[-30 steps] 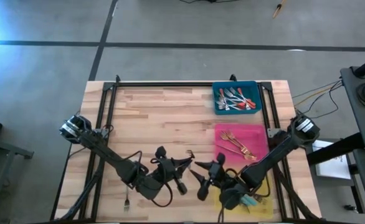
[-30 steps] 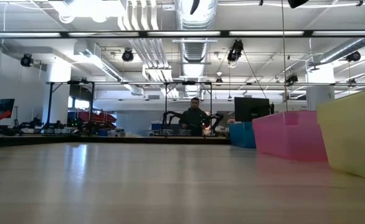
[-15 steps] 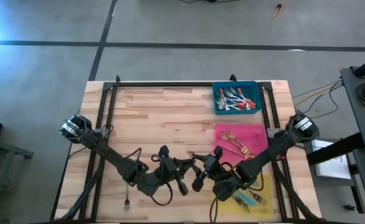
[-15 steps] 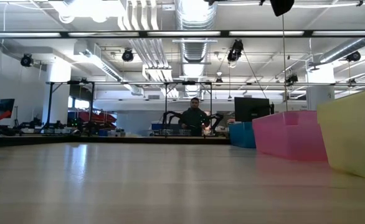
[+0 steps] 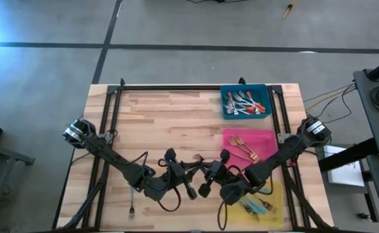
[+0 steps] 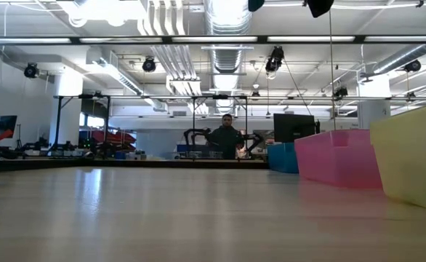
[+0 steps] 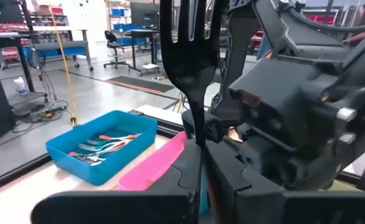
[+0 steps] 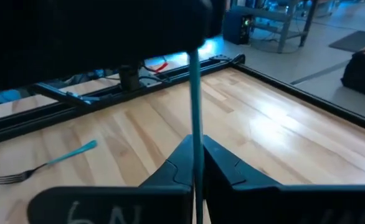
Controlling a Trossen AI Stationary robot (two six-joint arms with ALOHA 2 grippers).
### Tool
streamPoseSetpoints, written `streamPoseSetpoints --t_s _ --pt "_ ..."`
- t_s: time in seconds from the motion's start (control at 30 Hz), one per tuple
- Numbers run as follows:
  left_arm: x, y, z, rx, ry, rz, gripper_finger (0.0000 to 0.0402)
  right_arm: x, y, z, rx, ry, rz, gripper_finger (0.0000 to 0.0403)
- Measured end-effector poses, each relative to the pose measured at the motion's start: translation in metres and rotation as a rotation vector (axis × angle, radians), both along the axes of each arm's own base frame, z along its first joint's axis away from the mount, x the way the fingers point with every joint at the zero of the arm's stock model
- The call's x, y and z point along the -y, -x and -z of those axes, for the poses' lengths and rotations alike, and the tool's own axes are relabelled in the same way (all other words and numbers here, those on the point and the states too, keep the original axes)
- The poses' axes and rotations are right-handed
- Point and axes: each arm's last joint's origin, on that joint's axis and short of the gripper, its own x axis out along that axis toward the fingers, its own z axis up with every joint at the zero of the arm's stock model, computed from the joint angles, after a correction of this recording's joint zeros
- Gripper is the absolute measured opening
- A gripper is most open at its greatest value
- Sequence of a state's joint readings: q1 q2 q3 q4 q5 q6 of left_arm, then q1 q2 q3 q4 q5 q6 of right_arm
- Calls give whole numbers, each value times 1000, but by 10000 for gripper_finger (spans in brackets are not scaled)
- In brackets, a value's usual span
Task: Sort silverware by color (type)
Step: Put the blue fork into the yellow bin
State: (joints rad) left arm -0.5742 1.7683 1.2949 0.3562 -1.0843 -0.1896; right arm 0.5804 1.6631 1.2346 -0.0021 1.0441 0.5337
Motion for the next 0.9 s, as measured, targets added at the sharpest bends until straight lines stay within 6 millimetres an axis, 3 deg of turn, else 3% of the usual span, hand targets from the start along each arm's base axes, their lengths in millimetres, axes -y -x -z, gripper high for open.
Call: streamPoseSetpoints --t_s 0.2,0.6,0.77,0.9 --pt "-3 -1 0 -54 -91 -4 0 4 8 -11 -33 8 -31 8" --pt "-4 1 2 -137 -189 -4 25 30 51 -46 -113 -104 -28 8" --pt "-5 7 2 -201 -229 4 29 31 72 -47 -259 -338 -145 8" --pt "-3 16 4 -257 -239 15 30 16 88 -34 -454 -586 -203 8"
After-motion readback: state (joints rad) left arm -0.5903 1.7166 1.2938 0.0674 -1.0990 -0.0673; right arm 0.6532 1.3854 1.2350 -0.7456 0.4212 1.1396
